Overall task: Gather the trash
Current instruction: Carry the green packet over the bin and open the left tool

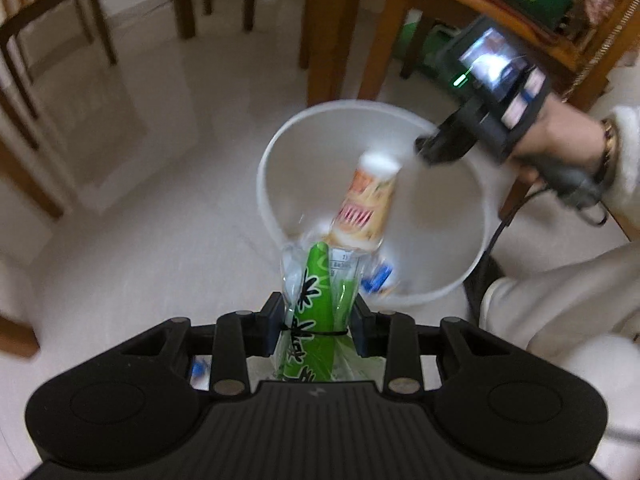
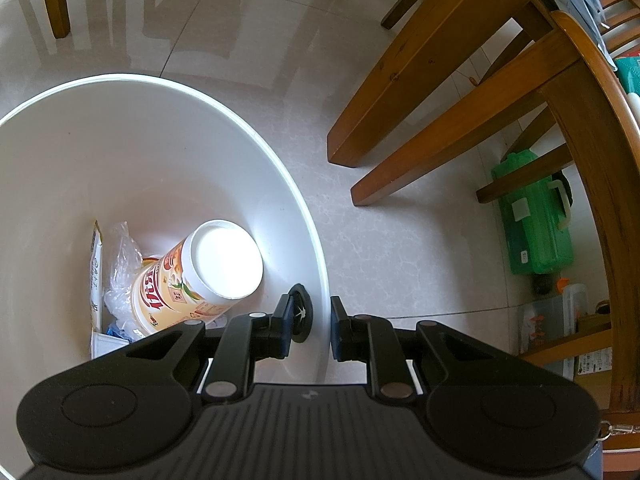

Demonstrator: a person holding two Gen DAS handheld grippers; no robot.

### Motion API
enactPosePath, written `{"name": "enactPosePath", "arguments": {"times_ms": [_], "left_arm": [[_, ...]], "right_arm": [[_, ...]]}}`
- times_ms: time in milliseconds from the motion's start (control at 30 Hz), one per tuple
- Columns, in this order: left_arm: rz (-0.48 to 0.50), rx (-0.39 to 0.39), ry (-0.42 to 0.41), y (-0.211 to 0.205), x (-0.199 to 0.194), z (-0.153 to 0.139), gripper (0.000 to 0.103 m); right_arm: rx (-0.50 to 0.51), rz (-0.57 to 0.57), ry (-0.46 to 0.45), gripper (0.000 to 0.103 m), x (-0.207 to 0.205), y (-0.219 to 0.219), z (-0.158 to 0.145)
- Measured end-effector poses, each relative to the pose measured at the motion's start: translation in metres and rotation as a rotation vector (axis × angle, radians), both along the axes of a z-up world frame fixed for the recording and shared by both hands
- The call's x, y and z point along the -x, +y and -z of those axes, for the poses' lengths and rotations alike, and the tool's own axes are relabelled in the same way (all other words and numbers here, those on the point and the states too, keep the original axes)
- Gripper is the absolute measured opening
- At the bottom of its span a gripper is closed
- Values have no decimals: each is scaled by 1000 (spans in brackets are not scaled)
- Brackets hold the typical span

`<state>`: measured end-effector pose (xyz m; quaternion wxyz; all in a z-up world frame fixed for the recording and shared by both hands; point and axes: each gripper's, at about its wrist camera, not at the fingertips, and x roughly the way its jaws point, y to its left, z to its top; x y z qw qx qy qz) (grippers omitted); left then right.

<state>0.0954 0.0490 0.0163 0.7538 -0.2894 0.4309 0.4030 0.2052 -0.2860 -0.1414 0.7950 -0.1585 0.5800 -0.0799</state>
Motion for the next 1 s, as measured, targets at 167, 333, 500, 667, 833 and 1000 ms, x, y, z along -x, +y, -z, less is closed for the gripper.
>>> {"name": "enactPosePath", "arguments": {"times_ms": [167,333,500,667,833,1000], "left_arm": [[55,-52,-16,13,-36,-15,33],[61,-65,-52,23,-56,-17,33],[27,-49,-85,31,-66,-8,33],[6,-41,-107,36,-73,-7,33],[14,-74,-82,35,-78,-8,67],[-14,-85,-99,36,-74,-10,83]], "right_arm": [[1,-2,0,22,0,0,0],[-1,-3,-1,22,-1,0,0],[-4,0,-2,22,-1,1,0],[-5,1,-2,22,-1,1,0],[-9,2,-2,22,-2,1,0],[-11,4,-3,22,-3,1,0]]}}
